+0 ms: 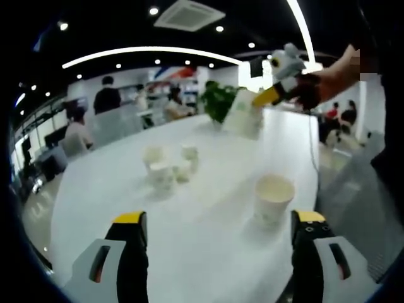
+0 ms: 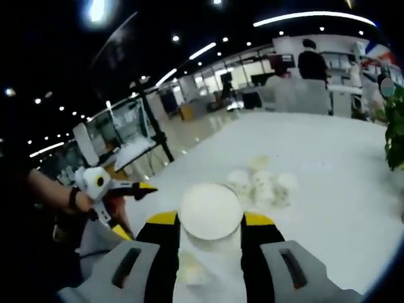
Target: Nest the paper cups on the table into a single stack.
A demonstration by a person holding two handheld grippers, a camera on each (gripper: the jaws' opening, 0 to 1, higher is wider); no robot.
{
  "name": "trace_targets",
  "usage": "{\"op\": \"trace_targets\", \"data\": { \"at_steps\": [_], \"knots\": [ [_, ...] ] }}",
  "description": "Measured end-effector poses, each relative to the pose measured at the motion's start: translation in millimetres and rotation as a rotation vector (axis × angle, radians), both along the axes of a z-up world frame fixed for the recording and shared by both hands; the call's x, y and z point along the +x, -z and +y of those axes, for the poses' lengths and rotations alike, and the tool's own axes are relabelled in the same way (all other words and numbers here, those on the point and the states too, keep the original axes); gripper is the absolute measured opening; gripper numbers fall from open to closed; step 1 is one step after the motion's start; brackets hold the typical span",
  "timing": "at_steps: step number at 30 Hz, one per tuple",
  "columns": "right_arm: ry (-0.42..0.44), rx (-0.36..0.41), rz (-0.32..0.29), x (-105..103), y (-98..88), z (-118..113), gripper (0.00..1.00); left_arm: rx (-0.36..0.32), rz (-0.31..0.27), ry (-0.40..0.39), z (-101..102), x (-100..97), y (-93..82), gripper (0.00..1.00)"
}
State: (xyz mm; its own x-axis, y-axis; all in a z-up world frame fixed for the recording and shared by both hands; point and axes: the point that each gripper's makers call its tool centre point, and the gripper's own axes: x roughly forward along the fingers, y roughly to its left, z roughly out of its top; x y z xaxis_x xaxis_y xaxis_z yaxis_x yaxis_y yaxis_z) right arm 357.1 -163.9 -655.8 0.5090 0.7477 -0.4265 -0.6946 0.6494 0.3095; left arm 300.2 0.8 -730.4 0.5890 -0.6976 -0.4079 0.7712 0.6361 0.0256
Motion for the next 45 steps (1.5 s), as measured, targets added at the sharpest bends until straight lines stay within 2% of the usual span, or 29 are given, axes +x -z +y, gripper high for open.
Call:
{"op": "trace_targets", "data": {
  "at_steps": [11,21,25,29,33,45],
  "knots": [
    [-0.003,0.028,0.021,-12.5,0.6,3.0,0.34,-0.006,0.005,0.001,-1.1,-2.9,0.2,0.95],
    [-0.010,0.084,0.036,-20.0,-8.1,10.4,0.34,-0.009,0.004,0.002,-1.1,-1.4,-0.5,0.95],
    [-0.022,0.130,0.044,-27.7,-12.4,16.3,0.34,-0.007,0.010,0.000,-0.1,-1.5,1.0,0.95],
    [-0.019,0.151,0.062,-34.8,-7.9,17.3,0.34,-0.009,0.011,-0.001,-0.1,-1.2,1.7,0.95],
    [-0.005,0.156,0.099,-41.2,4.0,16.3,0.34,-0.013,0.014,-0.005,0.0,-1.6,1.4,0.95],
    [0.007,0.166,0.104,-42.0,3.7,14.5,0.34,-0.017,0.017,-0.001,-2.5,-5.3,1.1,0.95]
  ]
}}
